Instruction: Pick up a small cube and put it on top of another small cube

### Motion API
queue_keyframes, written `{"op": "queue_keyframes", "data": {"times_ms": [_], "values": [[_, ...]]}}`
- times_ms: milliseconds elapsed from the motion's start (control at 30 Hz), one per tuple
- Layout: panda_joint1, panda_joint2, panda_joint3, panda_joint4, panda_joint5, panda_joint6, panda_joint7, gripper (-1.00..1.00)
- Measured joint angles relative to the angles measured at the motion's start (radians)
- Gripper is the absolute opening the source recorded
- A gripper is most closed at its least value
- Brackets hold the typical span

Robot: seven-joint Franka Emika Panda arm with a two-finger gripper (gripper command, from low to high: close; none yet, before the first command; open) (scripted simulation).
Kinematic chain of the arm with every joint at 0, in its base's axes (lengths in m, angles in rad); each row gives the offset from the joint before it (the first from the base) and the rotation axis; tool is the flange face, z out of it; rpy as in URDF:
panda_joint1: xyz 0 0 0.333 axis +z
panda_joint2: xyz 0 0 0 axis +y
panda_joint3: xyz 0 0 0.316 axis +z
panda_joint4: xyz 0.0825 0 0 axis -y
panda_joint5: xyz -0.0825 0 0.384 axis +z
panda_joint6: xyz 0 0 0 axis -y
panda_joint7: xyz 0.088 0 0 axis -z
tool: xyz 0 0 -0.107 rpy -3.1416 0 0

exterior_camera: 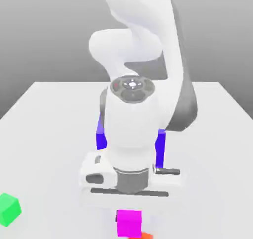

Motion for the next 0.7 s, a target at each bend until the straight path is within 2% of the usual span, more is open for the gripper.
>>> {"op": "queue_keyframes", "data": {"times_ms": [200, 267, 333, 367, 567, 700], "values": [[-0.133, -0.034, -0.162, -0.015, 0.080, -0.026, 0.159, -1.00], [-0.191, 0.005, -0.199, -0.001, 0.134, -0.007, 0.195, -1.00], [-0.252, 0.091, -0.196, 0.020, 0.211, 0.049, 0.192, -1.00], [-0.265, 0.112, -0.191, 0.024, 0.228, 0.064, 0.189, 1.00], [-0.272, 0.123, -0.189, 0.026, 0.236, 0.071, 0.187, 1.00], [-0.239, 0.020, -0.240, 0.018, 0.164, -0.018, 0.242, 1.00]]}}
